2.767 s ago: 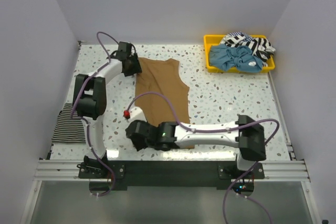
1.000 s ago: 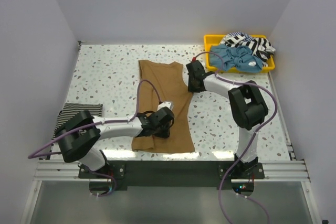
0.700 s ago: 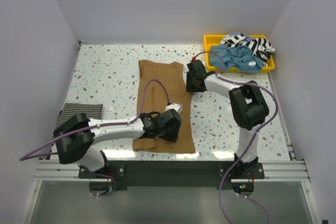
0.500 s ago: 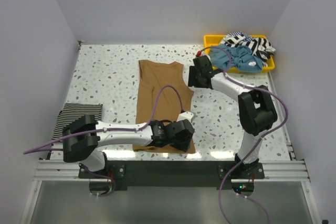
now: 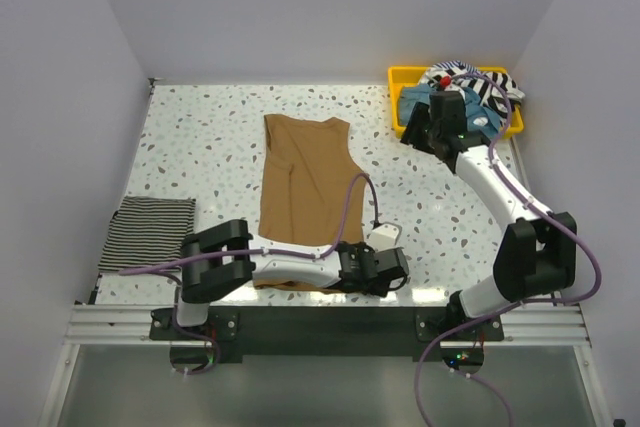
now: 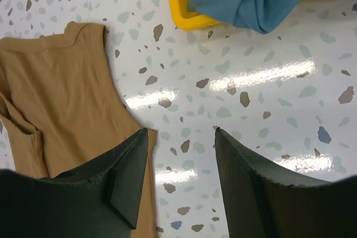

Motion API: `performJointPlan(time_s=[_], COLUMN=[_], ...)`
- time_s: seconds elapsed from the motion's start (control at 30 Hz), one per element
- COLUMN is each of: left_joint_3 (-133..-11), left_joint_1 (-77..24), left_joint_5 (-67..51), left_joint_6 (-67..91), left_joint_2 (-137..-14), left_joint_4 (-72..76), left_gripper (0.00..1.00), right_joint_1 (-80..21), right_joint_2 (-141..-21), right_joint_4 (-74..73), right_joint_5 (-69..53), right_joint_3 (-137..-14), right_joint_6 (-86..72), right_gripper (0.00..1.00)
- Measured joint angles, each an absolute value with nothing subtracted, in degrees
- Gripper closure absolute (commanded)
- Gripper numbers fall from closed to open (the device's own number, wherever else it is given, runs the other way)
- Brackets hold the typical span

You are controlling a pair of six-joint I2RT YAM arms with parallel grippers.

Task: Fold and stack the tank tops
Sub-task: Fold the tank top

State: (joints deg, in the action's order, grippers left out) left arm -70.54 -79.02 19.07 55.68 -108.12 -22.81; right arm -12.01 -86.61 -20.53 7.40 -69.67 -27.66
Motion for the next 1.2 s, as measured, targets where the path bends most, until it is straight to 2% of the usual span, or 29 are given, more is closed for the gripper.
performJointPlan(time_s=[0.1,0.23,0.27,0.33,0.43,0.7,0.87,1.2], left_joint_3=[-72.2,-72.6,-72.6,-72.6,-72.3,-64.7,-58.5,-50.3], left_joint_1=[-79.9,-80.3,-80.4,-80.4,-80.4,-80.4,-80.4,-80.4], left_joint_5=[19.9,21.1,21.2,21.3,21.2,16.7,12.9,10.5], left_joint_6=[56.3,57.0,57.1,57.5,57.2,55.9,56.0,57.8], left_joint_2=[-110.5,-111.0,-111.0,-111.0,-111.0,-105.0,-98.6,-89.6], left_joint_4=[-23.6,-24.7,-24.9,-25.3,-25.1,-20.7,-17.2,-14.9], left_gripper=[0.54,0.67,0.77,0.88,1.0,1.0,1.0,1.0], right_joint_1=[-11.9,-11.8,-11.8,-11.8,-11.8,-12.7,-18.5,-27.2], right_joint_2=[-86.6,-86.6,-86.6,-86.6,-86.6,-87.0,-90.1,-92.8], right_joint_4=[-20.8,-21.2,-21.2,-21.0,-20.1,-16.4,-13.8,-12.0], right_joint_5=[6.2,4.9,4.7,4.0,2.9,0.2,0.5,4.1], right_joint_3=[-68.8,-67.3,-66.8,-65.9,-64.1,-58.1,-57.6,-56.6], right_joint_6=[-27.7,-27.7,-27.7,-27.9,-28.1,-28.1,-28.3,-31.0], right_gripper=[0.45,0.47,0.47,0.48,0.49,0.49,0.49,0.62])
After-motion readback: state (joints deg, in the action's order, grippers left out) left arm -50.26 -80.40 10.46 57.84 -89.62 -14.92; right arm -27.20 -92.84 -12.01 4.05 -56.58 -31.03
